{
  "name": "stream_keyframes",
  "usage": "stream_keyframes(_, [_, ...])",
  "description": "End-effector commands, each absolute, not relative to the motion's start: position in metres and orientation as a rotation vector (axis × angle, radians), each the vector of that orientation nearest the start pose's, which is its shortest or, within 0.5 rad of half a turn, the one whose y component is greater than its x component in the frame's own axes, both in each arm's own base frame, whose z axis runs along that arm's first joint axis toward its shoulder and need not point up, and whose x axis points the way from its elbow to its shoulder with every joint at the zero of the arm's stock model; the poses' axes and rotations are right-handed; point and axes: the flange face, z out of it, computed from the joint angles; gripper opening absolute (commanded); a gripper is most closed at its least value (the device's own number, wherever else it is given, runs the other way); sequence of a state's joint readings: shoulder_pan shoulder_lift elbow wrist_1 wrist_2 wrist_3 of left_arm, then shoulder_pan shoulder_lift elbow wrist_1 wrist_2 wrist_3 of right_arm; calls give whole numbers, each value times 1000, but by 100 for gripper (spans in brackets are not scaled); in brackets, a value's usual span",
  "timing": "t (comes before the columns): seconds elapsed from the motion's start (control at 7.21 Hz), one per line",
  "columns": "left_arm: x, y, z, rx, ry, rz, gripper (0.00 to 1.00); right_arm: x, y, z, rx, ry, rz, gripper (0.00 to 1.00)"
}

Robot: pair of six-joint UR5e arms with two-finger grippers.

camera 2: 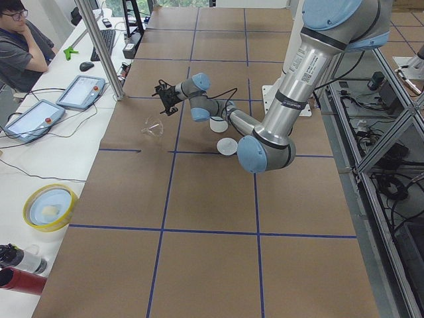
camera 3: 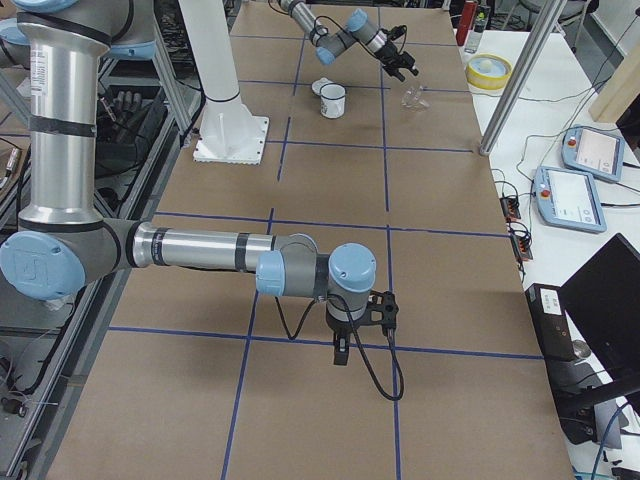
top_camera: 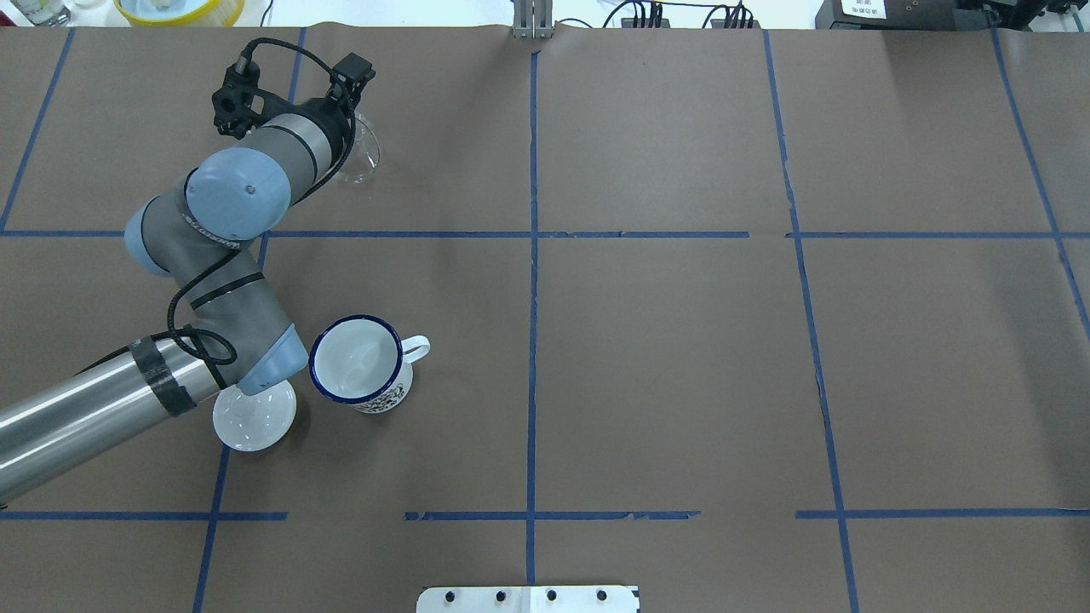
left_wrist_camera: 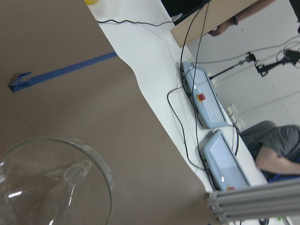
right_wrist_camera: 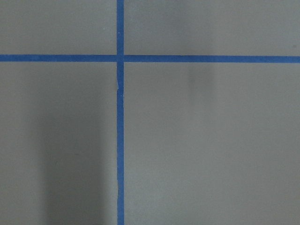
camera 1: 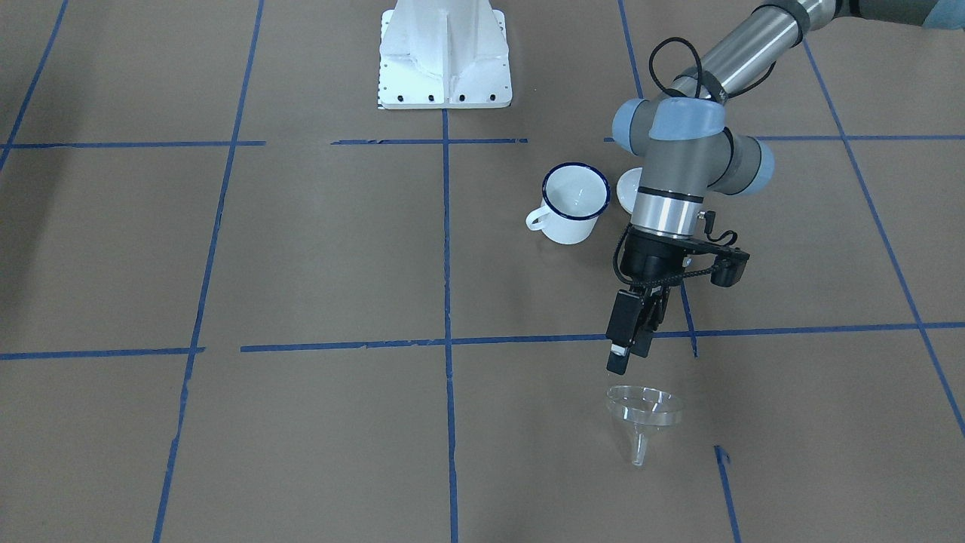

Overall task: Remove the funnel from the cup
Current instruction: 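Carry the glass farther from the robot, set it down, release, then move the left gripper down to the white ceramic funnel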

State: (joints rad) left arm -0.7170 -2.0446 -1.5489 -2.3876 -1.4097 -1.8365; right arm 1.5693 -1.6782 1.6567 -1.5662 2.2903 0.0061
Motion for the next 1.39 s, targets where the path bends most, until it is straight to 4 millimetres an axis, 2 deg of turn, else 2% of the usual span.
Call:
stream_keyframes(0.0, [359,-492,275,390,1081,-548,100,67,-445,670,-19,-719,10,100])
stream_keyframes(0.14, [342,-472,265,362,969,-427,100,67,-445,670,-19,-719,10,100])
stream_keyframes(0.28, [318,-447,269,341,904,-326,100,67,-446,669,-17,-719,10,100])
stream_keyframes(0.55, [257,-372,297,223,938,-171,100,67,-445,671,-20,-719,11,100])
stream_keyframes(0.69, [258,-357,314,182,929,-160,100,67,-445,671,-20,-719,11,100])
stream_keyframes(0.83, [281,-347,333,135,919,-149,100,67,-445,671,-20,-719,11,100])
stream_keyframes(1.11, [328,-342,379,84,885,-106,100,67,-445,671,-20,-719,11,100])
stream_keyframes(1.25, [338,-343,392,70,864,-103,100,67,-445,671,-20,-719,11,100])
